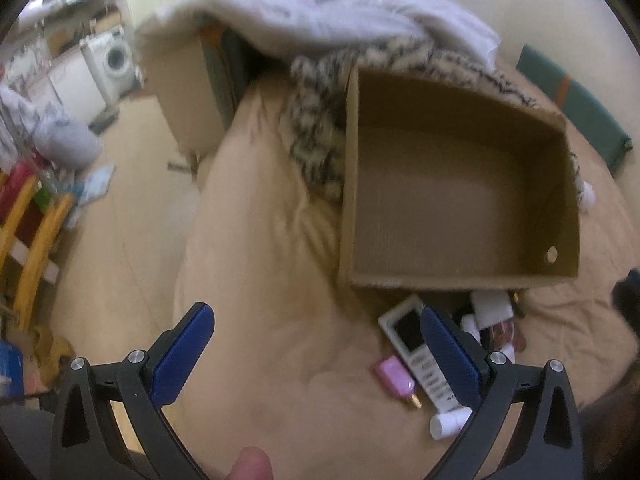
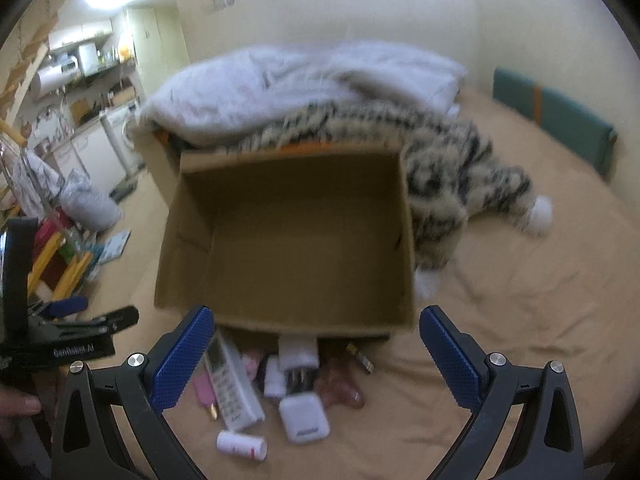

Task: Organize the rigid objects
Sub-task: 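Grasp the pink tube with the left tool while the right tool grasps the white earbud case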

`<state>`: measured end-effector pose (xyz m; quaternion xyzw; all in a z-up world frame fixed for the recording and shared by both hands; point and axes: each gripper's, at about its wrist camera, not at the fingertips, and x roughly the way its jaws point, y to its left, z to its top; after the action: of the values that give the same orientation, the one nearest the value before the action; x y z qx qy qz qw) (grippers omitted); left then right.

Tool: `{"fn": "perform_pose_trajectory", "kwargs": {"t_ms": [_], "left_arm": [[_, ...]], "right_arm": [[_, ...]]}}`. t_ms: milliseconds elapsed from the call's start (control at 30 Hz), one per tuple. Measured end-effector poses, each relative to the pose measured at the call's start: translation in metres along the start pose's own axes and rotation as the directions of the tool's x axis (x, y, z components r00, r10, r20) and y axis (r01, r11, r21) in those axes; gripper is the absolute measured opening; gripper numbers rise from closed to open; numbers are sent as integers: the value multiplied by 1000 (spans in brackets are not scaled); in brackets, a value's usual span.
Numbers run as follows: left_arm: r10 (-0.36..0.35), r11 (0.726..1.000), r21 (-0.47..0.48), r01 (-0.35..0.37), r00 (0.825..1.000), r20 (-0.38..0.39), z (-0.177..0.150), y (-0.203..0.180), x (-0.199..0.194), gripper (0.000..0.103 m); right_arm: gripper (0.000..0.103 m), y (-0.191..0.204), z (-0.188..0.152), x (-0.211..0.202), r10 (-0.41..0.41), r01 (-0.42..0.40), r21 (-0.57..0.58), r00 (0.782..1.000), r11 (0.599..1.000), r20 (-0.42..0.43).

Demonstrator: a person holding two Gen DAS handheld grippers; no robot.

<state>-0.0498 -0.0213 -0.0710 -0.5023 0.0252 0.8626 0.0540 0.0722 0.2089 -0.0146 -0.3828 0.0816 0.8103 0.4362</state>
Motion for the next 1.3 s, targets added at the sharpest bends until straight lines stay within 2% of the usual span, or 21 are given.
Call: {"fn": "perform_pose_trajectory", "kwargs": {"t_ms": [100, 167, 233, 267, 300, 333, 400, 433, 467, 567, 667, 733, 833, 900, 933, 967, 1000, 1033, 1067, 1167, 1300], "left_arm": [[13, 1000, 17, -12, 997, -76, -3, 0, 18, 103], [18, 999, 46, -12, 990, -138, -10, -3, 32, 103], [2, 999, 49, 9, 976, -218, -17, -6, 50, 102], [-13, 999, 32, 22, 962, -272, -21, -7, 62, 101], [-27, 999, 7, 31, 949, -314, -24, -8, 74, 92], [-45, 999, -23, 39, 932, -361, -28, -9, 85, 75], [-79, 996, -72, 53, 894, -441, -35, -13, 104, 58], [-115, 992, -102, 76, 881, -458, -37, -15, 110, 57], [-134, 989, -115, 91, 881, -454, -37, -18, 111, 57], [-120, 992, -92, 88, 887, -446, -36, -30, 113, 57], [-153, 987, -121, 108, 864, -480, -40, -34, 123, 57], [-150, 988, -117, 105, 858, -492, -44, -39, 127, 57], [-134, 991, -68, 115, 842, -522, -50, -50, 132, 56], [-124, 992, -37, 123, 849, -514, -53, -54, 132, 56], [-126, 992, -41, 122, 851, -510, -53, -52, 133, 50], [-130, 991, -47, 123, 854, -504, -52, -50, 133, 46], [-127, 991, -39, 124, 857, -499, -51, -50, 134, 36], [-119, 992, -26, 122, 862, -493, -49, -49, 136, 27], [-117, 992, -20, 123, 863, -491, -48, -48, 137, 24], [-131, 990, -17, 141, 863, -488, -48, -46, 140, 23], [-108, 990, 33, 139, 876, -470, -51, -51, 142, 23]], "right_arm": [[103, 0, -11, 20, 12, -10, 22, 993, 1000, -117], [103, -5, -17, 30, 51, -40, 70, 984, 997, -170], [103, -11, -22, 38, 57, -33, 117, 975, 993, -214], [103, -14, -22, 39, 55, -26, 129, 972, 991, -229], [103, -18, -23, 41, 49, -15, 140, 969, 990, -243], [103, -20, -23, 42, 46, -8, 154, 968, 988, -248], [103, -23, -21, 43, 52, -10, 171, 969, 985, -241], [103, -23, -20, 42, 50, -9, 170, 970, 985, -238], [103, -22, -19, 42, 45, -5, 164, 970, 986, -238], [103, -24, -18, 39, 31, 6, 153, 970, 988, -240], [103, -31, -16, 40, 46, 2, 188, 967, 982, -249], [103, -35, -17, 43, 53, 4, 209, 963, 978, -265], [103, -41, -21, 52, 91, -9, 258, 947, 966, -308], [100, -42, -26, 61, 94, 0, 260, 933, 965, -346], [95, -40, -29, 67, 82, 14, 248, 924, 969, -374], [83, -39, -32, 72, 87, 14, 243, 913, 970, -400], [74, -36, -36, 77, 99, 7, 242, 901, 970, -422], [72, -33, -40, 83, 109, -1, 235, 887, 972, -448], [70, -29, -43, 88, 116, -8, 225, 876, 974, -468], [67, -16, -51, 99, 140, -40, 201, 848, 979, -511], [65, -7, -59, 112, 87, -7, 145, 828, 989, -553]]}}
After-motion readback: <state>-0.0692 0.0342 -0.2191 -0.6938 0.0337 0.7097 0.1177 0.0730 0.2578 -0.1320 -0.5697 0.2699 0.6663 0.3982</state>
